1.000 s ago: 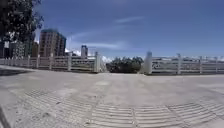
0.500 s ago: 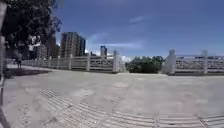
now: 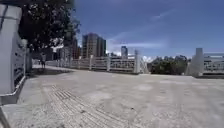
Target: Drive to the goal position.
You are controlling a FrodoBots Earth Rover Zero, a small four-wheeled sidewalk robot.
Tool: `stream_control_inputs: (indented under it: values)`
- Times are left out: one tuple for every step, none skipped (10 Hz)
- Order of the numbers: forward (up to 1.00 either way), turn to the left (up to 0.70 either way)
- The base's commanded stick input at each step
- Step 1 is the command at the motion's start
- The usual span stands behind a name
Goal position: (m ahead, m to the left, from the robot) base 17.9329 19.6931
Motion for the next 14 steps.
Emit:
stream_control_inputs:
  values:
    - [0.45, 0.00]
    - [0.45, 0.00]
    - [0.45, 0.00]
    - [0.45, 0.00]
    - [0.45, 0.00]
    - [0.45, 0.10]
    - [0.45, 0.27]
    - [0.45, 0.27]
    - [0.45, 0.27]
    - [0.45, 0.27]
    - [0.45, 0.27]
    - [0.45, 0.27]
    - [0.45, 0.27]
    - [0.45, 0.27]
